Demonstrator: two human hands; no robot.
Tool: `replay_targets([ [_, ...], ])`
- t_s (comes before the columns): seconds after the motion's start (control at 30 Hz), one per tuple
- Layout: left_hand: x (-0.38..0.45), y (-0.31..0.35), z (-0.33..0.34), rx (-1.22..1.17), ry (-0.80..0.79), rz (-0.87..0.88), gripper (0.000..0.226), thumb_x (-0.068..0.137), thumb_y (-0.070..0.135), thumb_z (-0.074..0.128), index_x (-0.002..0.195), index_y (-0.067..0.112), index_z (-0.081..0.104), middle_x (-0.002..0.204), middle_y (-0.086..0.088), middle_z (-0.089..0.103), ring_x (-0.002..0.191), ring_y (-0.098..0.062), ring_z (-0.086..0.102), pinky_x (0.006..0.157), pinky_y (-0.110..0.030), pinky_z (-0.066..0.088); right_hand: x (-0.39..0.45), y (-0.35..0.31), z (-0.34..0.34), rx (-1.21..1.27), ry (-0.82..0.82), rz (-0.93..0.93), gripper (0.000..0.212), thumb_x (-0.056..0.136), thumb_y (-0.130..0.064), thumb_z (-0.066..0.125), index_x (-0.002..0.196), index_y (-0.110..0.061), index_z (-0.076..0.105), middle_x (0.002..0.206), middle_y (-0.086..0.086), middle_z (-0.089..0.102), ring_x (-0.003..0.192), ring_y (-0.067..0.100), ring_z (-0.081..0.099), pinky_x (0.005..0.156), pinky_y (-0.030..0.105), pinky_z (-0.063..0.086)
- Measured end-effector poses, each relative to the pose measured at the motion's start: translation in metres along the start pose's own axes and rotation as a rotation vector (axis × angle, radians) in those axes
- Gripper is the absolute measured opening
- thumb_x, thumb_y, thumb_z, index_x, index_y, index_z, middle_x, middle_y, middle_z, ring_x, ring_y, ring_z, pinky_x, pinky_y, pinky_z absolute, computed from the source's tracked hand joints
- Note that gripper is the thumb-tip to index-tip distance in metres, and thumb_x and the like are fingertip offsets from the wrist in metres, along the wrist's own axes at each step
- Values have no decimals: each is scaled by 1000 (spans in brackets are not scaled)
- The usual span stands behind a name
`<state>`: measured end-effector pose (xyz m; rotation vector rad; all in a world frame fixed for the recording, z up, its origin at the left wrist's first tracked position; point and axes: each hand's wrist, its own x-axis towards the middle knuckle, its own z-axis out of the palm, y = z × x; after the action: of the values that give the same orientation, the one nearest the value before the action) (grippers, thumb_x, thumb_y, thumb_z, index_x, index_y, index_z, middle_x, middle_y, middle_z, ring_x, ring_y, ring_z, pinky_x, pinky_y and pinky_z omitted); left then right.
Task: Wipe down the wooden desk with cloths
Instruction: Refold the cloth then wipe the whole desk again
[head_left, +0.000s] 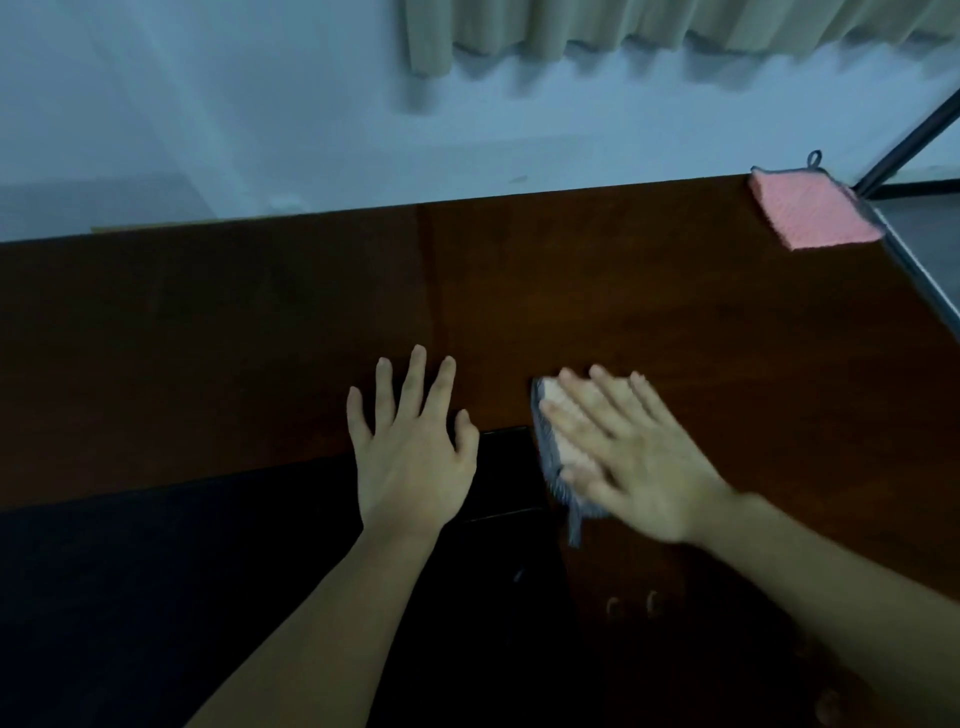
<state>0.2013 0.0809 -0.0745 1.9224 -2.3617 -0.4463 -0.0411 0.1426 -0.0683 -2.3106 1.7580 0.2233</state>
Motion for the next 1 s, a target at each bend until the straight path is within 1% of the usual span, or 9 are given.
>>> replay_targets([
  [0.07,0,0,-1,0,-13,-5,59,105,48,24,161,38,8,170,7,-3,156,-24,-10,125,-52,-6,29,22,-9,5,19,113,63,93,-71,-6,148,-50,-28,164,-10,-29,153,20,-24,123,44,-17],
  [0.13,0,1,-1,-1,2,-3,59,104,48,24,161,39,9,170,7,-1,157,-25,-9,125,-53,-5,59,40,-17,-6,25,217,65,91,-70,-7,150,-47,-25,167,-6,-22,155,22,-18,124,46,-13],
  [0.3,-1,2,-1,-1,5,-6,59,104,49,25,161,39,11,170,8,-1,157,-24,-8,126,-52,-5,78,41,-26,48,0,313,64,101,-63,4,159,-40,-12,169,-1,-17,155,26,-16,123,49,-14],
  [0.43,-3,4,-2,0,12,-7,60,103,48,24,161,37,12,170,7,0,157,-23,-8,126,-51,-5,24,4,-14,4,-19,172,70,94,-64,-10,158,-36,-16,170,3,-13,156,31,-11,124,55,-7],
  [0.57,-4,4,0,-17,34,21,60,102,46,25,161,35,18,170,6,5,157,-23,-6,125,-53,-4,-41,-14,6,26,-46,-50,67,103,-63,8,163,-32,10,170,4,8,156,33,7,123,56,6],
  [0.67,-5,4,1,-31,60,51,59,101,45,28,160,33,25,170,6,11,157,-24,-5,124,-54,-6,-48,1,10,8,-59,-131,67,102,-67,14,162,-37,6,170,-1,2,157,27,-1,123,52,0],
  [0.8,-7,4,1,-7,66,53,60,101,48,21,160,35,23,170,8,9,156,-22,-8,123,-54,-11,-2,41,-6,17,-4,-27,67,94,-70,-3,154,-46,-20,166,-8,-23,154,21,-22,124,47,-14],
  [0.9,-7,5,2,5,80,61,66,97,53,17,159,36,27,169,9,14,157,-21,-6,122,-56,-11,47,77,-19,-4,16,106,72,91,-70,-8,156,-43,-17,169,-3,-16,155,25,-15,124,49,-11],
  [1.0,-5,8,-1,14,60,4,57,102,51,26,158,38,28,169,11,13,157,-18,-8,122,-54,-15,69,87,-27,20,-8,143,68,99,-66,3,160,-39,-10,170,0,-14,155,27,-15,124,51,-11],
])
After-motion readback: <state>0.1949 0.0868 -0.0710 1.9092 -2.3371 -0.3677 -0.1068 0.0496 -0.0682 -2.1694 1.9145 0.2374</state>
